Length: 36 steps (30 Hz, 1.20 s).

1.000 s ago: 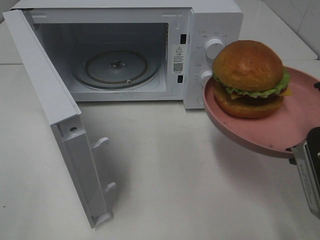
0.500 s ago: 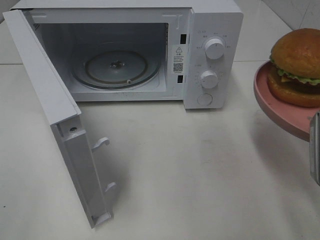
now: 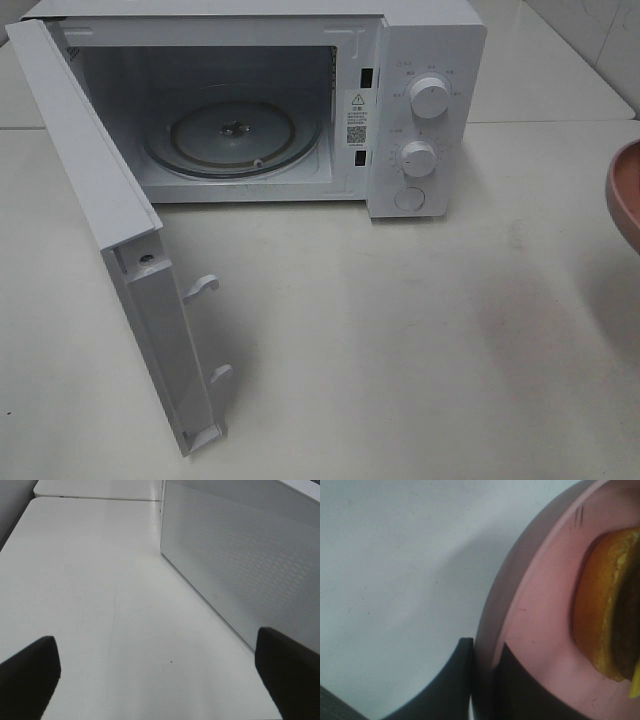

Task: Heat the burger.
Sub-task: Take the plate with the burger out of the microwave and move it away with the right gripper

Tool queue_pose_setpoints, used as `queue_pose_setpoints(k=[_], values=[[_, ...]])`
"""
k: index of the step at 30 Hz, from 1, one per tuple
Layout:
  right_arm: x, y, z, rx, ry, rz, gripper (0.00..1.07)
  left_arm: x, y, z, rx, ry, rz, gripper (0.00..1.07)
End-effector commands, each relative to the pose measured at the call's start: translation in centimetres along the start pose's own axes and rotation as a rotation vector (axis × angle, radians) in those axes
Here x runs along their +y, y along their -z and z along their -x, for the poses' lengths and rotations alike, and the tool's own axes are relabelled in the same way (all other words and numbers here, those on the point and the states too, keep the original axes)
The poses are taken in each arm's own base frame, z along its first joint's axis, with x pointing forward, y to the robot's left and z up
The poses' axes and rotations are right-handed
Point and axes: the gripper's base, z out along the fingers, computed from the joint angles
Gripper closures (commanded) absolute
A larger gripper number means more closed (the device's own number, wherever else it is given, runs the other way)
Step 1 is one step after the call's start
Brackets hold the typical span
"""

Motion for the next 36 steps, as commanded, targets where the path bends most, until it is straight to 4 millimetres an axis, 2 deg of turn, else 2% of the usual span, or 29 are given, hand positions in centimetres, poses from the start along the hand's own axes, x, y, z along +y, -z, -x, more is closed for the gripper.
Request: queue_pose_setpoints(k=[1, 5, 13, 23, 28, 31, 36], values=[[-0.8, 0.2, -0.4, 0.032, -0.02, -0.079, 1.04, -0.1, 0.3, -0.2, -0.032, 0.003, -0.004, 0.09], [-0.9, -0.1, -0.9, 0.131, -0.131, -0.102, 1.04, -0.1, 0.3, -0.2, -0.032, 0.003, -0.004, 0.09], [-0.7, -1.2, -0.5, 0.204, -0.27, -0.112, 1.04, -0.1, 0.3, -0.2, -0.032, 0.003, -0.004, 0.09], [-0.7, -3.5, 1.8, 0.309, -0.495, -0.133, 1.02, -0.1, 0.3, -0.2, -0.032, 0.003, -0.004, 0.09], [-0.3, -5.6, 3.6, 0.379, -0.642, -0.156, 1.01, -0.1, 0.3, -0.2, -0.032, 0.003, -0.004, 0.09], [-0.2, -6.0, 3.8, 0.389, -0.655, -0.159, 1.01, -0.1, 0.3, -0.2, -0.032, 0.003, -0.004, 0.09], [0.6, -8.2, 5.1, 0.456, -0.677, -0.167, 0.99, -0.1, 0.3, -0.2, -0.032, 0.003, -0.004, 0.09]])
